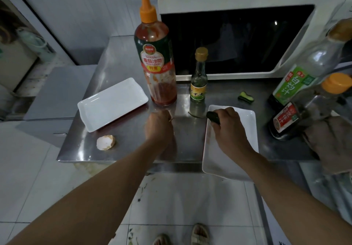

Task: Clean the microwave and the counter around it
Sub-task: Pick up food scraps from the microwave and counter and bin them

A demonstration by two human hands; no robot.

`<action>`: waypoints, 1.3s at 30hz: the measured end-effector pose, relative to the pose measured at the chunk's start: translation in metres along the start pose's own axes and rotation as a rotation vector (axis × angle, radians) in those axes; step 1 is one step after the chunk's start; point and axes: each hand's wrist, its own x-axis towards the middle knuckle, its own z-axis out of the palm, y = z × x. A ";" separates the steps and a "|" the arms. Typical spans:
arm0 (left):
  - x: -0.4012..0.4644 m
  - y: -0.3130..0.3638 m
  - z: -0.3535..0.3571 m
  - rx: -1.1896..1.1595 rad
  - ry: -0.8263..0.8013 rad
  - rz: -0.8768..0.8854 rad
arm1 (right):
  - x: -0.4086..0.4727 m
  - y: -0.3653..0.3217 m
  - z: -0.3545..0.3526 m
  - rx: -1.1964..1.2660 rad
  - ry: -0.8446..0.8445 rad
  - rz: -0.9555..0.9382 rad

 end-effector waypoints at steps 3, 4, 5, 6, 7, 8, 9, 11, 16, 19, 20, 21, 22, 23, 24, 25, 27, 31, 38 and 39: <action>0.000 0.002 0.005 0.036 0.000 -0.013 | 0.002 0.005 0.003 0.017 -0.003 0.003; -0.001 0.003 0.007 0.042 -0.001 -0.018 | 0.002 0.007 0.004 0.022 -0.001 0.001; -0.001 0.003 0.009 0.049 -0.003 -0.023 | 0.003 0.008 0.005 0.025 0.001 -0.002; -0.002 0.004 0.010 0.053 -0.004 -0.029 | 0.003 0.010 0.006 0.027 0.002 -0.005; -0.003 0.004 0.011 0.050 -0.002 -0.038 | 0.004 0.011 0.007 0.027 0.002 -0.006; -0.004 0.004 0.013 0.043 0.004 -0.048 | 0.004 0.012 0.007 0.027 0.002 -0.007; -0.004 0.005 0.014 0.037 0.015 -0.056 | 0.005 0.013 0.008 0.028 0.004 -0.009; -0.004 0.006 0.017 0.035 0.042 -0.069 | 0.005 0.014 0.008 0.036 0.009 -0.014; -0.003 0.011 0.022 0.089 0.047 -0.090 | 0.007 0.018 0.006 0.039 0.001 -0.022; 0.001 0.013 0.023 0.137 0.011 -0.102 | 0.007 0.020 0.004 0.045 0.002 -0.015; 0.002 0.013 0.023 0.151 0.001 -0.105 | 0.007 0.021 0.003 0.046 0.003 -0.014; 0.003 0.014 0.023 0.162 -0.005 -0.108 | 0.007 0.021 0.003 0.047 0.003 -0.013; 0.004 0.014 0.023 0.172 -0.010 -0.110 | 0.007 0.021 0.002 0.047 0.002 -0.015; 0.004 0.014 0.023 0.181 -0.015 -0.109 | 0.007 0.021 0.002 0.045 0.000 -0.016; 0.004 0.014 0.023 0.192 -0.019 -0.107 | 0.008 0.022 0.002 0.043 -0.003 -0.016; 0.004 0.014 0.023 0.204 -0.023 -0.105 | 0.008 0.022 0.002 0.041 -0.005 -0.015; 0.004 0.014 0.022 0.229 -0.035 -0.107 | 0.007 0.023 0.001 0.040 -0.004 -0.012; 0.005 0.014 0.023 0.267 -0.066 -0.094 | 0.008 0.024 0.001 0.039 -0.004 -0.010; 0.004 0.010 0.024 0.251 -0.054 0.005 | 0.010 0.025 0.002 0.042 -0.007 -0.009; 0.004 0.010 0.023 0.224 -0.047 0.012 | 0.010 0.026 0.002 0.042 -0.006 -0.007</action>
